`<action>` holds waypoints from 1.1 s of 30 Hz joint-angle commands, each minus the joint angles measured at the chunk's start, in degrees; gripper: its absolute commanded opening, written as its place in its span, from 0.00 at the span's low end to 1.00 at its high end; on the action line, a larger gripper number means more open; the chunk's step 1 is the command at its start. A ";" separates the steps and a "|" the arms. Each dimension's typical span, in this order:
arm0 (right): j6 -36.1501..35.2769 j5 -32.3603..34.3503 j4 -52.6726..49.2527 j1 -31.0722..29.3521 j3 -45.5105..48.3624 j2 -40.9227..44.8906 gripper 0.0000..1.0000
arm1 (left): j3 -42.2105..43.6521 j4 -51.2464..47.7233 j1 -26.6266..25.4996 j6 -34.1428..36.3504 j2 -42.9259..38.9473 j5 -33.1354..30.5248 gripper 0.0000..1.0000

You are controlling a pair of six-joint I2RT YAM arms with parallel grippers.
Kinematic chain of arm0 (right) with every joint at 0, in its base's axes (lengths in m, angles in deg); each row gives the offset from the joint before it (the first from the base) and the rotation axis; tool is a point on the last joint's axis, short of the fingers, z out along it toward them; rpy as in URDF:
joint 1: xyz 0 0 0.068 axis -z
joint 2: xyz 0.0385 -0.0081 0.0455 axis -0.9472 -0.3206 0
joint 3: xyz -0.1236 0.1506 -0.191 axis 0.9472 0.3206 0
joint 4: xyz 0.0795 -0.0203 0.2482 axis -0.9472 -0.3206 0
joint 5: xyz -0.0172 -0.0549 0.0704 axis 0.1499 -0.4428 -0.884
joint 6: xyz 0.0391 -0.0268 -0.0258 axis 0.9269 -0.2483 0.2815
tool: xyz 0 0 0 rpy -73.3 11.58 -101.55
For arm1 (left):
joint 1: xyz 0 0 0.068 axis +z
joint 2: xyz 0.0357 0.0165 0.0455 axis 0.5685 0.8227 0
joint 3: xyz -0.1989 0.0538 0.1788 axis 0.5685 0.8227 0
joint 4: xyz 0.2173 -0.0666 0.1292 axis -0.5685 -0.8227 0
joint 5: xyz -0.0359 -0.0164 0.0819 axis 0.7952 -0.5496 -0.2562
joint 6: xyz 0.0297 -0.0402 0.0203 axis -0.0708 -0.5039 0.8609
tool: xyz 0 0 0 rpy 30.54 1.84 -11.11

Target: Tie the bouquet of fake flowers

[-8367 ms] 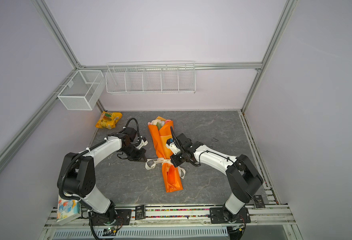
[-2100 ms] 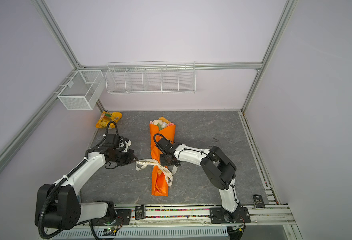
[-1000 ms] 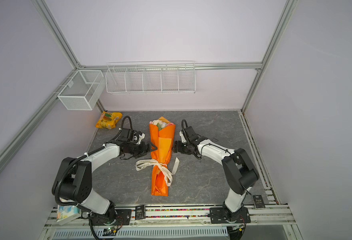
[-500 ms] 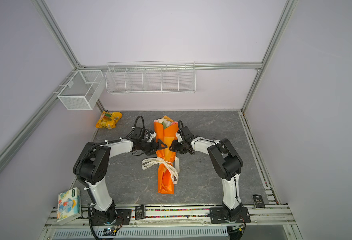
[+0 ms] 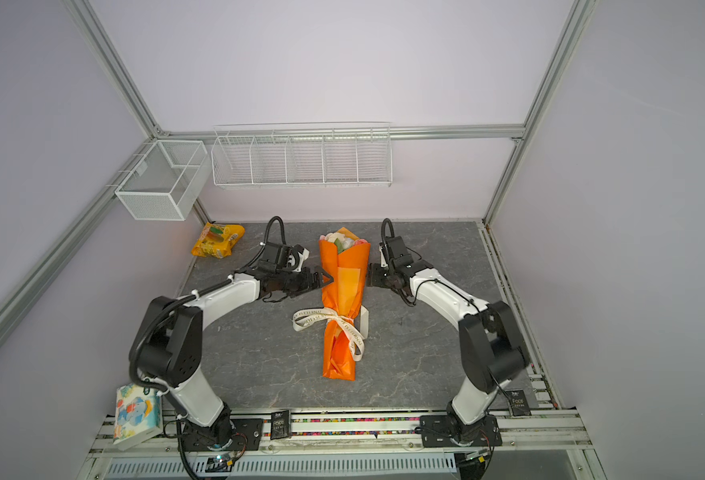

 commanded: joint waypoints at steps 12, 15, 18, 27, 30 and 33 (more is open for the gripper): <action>-17.62 29.08 16.48 16.85 26.10 16.65 0.98 | 24.17 10.70 13.74 18.86 -31.30 -40.27 0.99; -21.84 23.32 29.45 17.93 33.42 15.96 0.97 | 30.64 18.52 15.22 23.53 -31.02 -42.91 0.99; -25.93 18.17 42.58 18.38 38.11 12.97 0.97 | 33.37 24.27 16.31 23.98 -27.37 -44.49 0.99; -28.66 -2.07 80.47 25.61 51.29 1.50 0.94 | 41.45 58.34 18.81 28.80 -14.59 -34.66 0.99; -26.65 3.03 68.06 25.42 46.90 3.59 0.90 | 44.25 70.84 21.74 28.35 -6.56 -28.23 0.99; -24.82 9.10 71.82 25.08 48.02 2.78 0.89 | 42.74 65.70 24.03 24.30 -8.17 -29.46 0.99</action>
